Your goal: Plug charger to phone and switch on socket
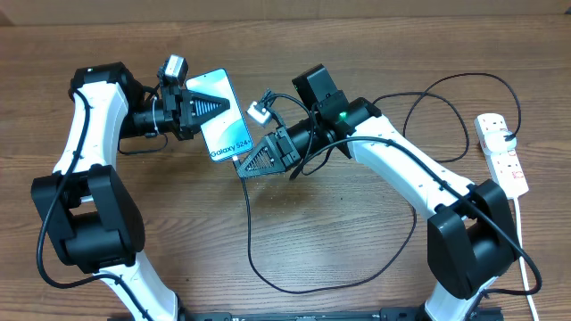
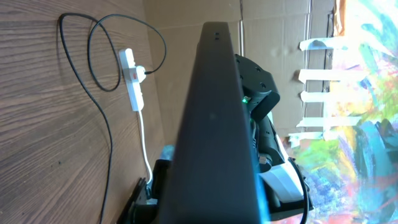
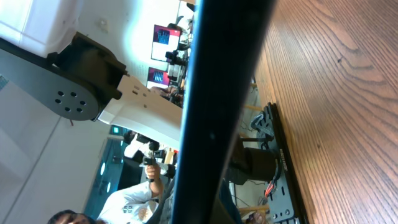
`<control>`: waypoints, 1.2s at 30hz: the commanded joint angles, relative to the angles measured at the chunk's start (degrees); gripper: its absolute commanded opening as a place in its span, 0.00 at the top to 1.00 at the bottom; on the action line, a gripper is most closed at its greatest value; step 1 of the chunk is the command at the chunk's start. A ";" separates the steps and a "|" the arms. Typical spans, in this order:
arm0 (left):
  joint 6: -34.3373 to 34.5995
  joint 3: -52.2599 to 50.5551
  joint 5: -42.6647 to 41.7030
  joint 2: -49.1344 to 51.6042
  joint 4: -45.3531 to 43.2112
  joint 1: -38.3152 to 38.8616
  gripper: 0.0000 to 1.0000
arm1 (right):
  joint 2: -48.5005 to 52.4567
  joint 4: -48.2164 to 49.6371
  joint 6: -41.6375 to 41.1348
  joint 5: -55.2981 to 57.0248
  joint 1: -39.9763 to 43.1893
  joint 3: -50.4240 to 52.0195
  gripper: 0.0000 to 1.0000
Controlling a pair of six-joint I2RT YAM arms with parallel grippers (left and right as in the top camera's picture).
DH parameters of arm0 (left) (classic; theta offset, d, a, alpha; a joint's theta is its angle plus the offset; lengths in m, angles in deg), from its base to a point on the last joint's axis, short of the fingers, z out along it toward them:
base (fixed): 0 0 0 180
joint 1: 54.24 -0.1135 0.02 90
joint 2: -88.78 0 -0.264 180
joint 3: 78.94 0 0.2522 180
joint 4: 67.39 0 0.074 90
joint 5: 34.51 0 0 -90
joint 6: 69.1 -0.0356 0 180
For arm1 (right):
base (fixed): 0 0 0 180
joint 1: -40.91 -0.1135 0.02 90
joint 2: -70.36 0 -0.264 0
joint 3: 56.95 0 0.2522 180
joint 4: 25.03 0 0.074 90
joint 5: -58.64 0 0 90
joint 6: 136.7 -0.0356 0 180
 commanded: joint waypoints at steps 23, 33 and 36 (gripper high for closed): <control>0.33 0.81 1.16 -0.55 0.09 0.46 0.96 | -1.77 9.01 -11.72 7.04 0.07 -0.13 0.96; 0.26 0.81 1.99 -0.55 0.39 0.90 0.96 | -1.79 18.71 -20.46 8.87 0.07 -0.13 0.96; 0.24 0.81 2.58 -0.55 0.44 1.03 0.96 | -1.79 20.90 -22.84 10.86 0.07 -0.13 0.96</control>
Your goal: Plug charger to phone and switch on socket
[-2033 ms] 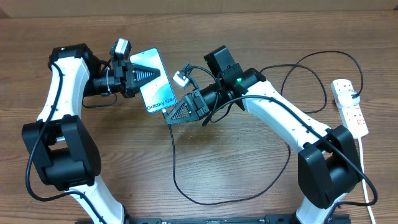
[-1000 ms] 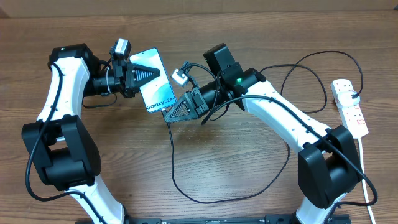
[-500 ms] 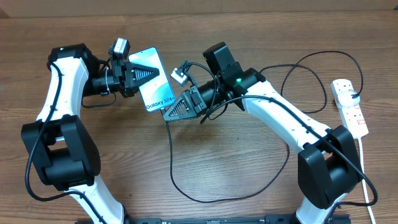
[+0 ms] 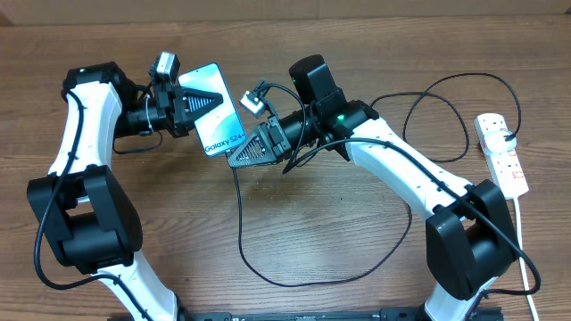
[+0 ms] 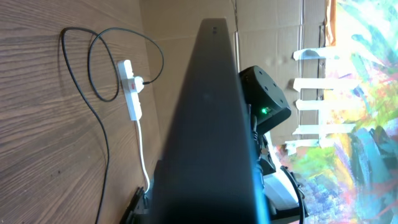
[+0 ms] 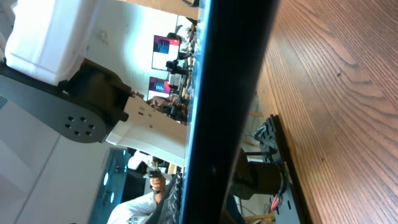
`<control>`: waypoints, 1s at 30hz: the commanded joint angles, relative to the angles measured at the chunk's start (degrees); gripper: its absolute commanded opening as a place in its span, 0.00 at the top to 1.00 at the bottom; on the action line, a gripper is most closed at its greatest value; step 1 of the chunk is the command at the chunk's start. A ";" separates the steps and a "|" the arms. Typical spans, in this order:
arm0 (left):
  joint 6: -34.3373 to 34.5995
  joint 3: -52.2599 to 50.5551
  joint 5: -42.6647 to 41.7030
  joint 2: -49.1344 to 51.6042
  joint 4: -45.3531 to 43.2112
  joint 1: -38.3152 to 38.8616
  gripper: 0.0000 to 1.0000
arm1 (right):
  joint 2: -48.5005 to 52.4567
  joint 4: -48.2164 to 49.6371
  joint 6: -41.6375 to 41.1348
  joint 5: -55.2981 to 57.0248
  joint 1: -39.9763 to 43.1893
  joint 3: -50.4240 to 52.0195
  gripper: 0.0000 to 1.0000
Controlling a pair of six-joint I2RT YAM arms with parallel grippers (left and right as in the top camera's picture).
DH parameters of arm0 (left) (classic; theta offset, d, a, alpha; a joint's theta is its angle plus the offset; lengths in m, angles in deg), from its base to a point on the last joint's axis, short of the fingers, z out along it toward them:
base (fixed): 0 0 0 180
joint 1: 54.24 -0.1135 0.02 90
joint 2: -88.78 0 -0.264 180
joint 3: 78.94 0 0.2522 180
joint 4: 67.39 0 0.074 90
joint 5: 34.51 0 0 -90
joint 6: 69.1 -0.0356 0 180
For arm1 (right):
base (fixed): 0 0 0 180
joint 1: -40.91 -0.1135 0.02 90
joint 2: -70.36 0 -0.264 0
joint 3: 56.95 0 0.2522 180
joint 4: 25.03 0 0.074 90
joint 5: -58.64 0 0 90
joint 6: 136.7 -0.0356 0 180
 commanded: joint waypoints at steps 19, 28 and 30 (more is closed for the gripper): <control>-0.63 0.15 5.62 -0.57 1.64 2.95 0.96 | -1.75 10.08 -10.82 14.27 1.79 -1.01 0.25; -0.52 0.15 5.60 -0.57 -4.11 2.82 0.96 | -1.77 -1.88 3.78 6.05 4.22 -1.03 0.00; -0.52 0.17 5.60 -0.57 -4.79 2.82 0.96 | -1.77 -6.40 7.34 6.03 5.07 -1.01 0.00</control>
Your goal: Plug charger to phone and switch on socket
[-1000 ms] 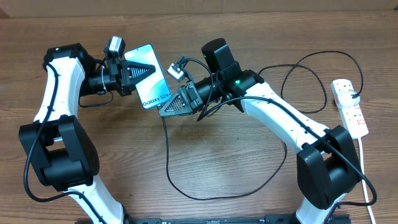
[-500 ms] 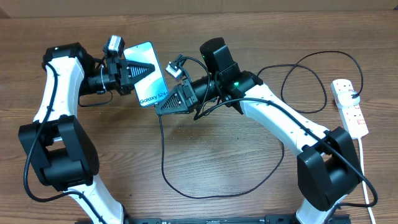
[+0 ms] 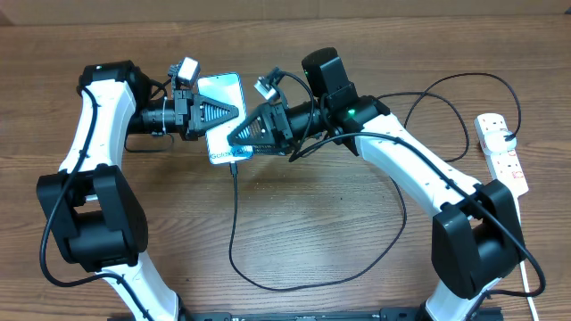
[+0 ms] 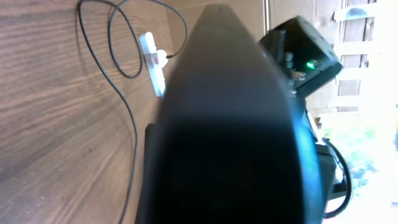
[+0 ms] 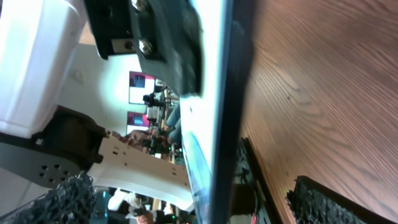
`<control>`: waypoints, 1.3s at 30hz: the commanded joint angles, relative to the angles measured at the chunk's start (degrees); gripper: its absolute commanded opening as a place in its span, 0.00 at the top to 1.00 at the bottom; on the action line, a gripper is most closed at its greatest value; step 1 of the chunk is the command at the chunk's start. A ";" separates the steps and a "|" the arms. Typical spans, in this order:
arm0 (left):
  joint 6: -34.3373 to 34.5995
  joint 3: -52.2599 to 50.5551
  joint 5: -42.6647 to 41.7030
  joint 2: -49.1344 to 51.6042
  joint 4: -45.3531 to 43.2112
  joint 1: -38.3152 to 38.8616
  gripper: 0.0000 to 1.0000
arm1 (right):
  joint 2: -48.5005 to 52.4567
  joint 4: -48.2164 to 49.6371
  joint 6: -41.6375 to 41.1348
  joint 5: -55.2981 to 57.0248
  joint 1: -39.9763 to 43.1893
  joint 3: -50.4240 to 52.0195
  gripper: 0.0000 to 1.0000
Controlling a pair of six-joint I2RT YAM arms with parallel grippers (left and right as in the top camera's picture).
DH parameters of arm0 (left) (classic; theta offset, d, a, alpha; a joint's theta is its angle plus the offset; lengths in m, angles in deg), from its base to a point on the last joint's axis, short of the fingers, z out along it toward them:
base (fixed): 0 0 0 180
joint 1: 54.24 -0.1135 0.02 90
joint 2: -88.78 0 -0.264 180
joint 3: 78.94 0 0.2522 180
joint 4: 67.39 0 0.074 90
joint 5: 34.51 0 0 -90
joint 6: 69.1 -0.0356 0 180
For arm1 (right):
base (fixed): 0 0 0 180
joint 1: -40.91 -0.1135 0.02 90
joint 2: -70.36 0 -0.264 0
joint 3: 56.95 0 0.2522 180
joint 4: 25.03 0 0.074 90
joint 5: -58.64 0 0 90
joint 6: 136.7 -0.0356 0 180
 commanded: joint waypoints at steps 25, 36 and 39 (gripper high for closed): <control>9.46 0.28 -2.08 -0.61 -0.37 -0.28 0.96 | -1.62 -14.88 17.97 -3.93 -2.73 -1.18 0.59; 10.05 0.28 -3.39 -0.61 -1.07 -0.28 0.96 | -1.62 -7.96 9.55 -3.91 -3.48 -1.18 0.73; 10.10 0.28 -3.45 -0.61 -1.14 -0.28 0.96 | -1.62 -7.96 9.55 -3.91 -4.24 -1.18 0.73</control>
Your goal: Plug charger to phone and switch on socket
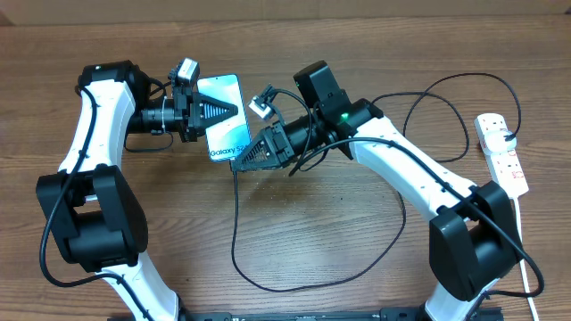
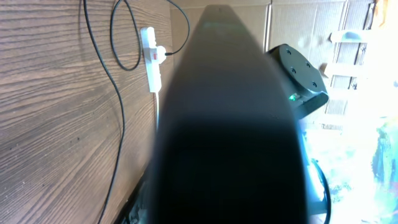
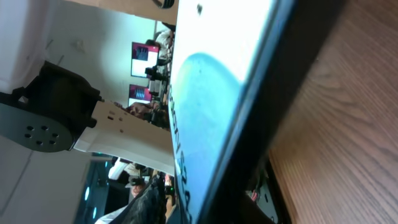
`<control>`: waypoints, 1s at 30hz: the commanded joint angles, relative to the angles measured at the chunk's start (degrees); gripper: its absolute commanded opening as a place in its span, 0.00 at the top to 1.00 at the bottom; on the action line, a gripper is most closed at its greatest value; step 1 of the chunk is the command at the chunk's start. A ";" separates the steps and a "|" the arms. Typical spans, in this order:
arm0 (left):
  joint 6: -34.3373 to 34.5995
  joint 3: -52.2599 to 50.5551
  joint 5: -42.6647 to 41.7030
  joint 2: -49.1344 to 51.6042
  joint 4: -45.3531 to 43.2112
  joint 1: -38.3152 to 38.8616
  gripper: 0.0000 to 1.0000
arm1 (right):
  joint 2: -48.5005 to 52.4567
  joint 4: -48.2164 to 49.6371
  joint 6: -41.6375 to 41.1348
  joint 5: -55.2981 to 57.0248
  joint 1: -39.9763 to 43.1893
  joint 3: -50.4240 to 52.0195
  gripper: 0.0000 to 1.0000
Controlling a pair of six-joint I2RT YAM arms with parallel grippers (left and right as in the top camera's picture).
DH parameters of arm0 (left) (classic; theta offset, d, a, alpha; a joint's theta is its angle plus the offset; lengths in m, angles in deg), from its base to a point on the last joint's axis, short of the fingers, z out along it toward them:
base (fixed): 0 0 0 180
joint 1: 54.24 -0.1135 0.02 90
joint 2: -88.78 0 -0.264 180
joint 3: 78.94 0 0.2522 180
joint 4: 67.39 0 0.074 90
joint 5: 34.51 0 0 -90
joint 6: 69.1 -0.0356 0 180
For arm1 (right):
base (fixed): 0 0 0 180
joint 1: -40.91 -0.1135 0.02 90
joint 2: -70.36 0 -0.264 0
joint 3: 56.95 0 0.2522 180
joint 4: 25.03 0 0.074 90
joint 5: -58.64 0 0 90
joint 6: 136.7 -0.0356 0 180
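Observation:
The phone (image 1: 227, 129), its pale blue screen facing up, is held off the table with my left gripper (image 1: 221, 111) shut on its left side. It fills the left wrist view as a dark slab (image 2: 224, 124). The black charger cable (image 1: 234, 223) hangs from the phone's bottom edge, where the plug (image 1: 235, 168) meets it. My right gripper (image 1: 245, 159) is at the phone's lower right corner. Its jaws stand astride the phone (image 3: 217, 93), with a gap on the screen side. The white power strip (image 1: 501, 153) lies at the far right, with the charger's adapter in it.
The cable loops across the table's front and middle and up to the power strip (image 2: 150, 59). Wooden table (image 1: 357, 250) runs under both arms. The right arm's wrist camera (image 1: 260, 107) hovers close beside the phone's top right.
My right gripper has moved from over the phone's face to its lower right corner. The phone, the left gripper and the cable at the bottom edge have hardly moved.
First my left gripper held the phone tilted, with the right gripper and the cable end at its bottom corner. Both then stood a little further left. Later the right gripper was over the phone's face, jaws wide, cable hanging from the phone's bottom. Now it is by the corner.

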 commanded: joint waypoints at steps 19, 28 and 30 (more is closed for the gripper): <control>1.22 0.33 -3.13 -0.61 0.09 -0.22 0.96 | -1.62 6.84 -5.60 0.85 -1.40 -1.05 0.96; 1.01 0.33 1.84 -0.61 0.44 -0.17 0.96 | -1.62 10.93 -12.07 4.44 -1.25 -1.05 0.96; 0.96 0.33 1.81 -0.61 0.59 -0.17 0.96 | -1.62 12.48 -13.75 5.44 -1.22 -1.05 0.96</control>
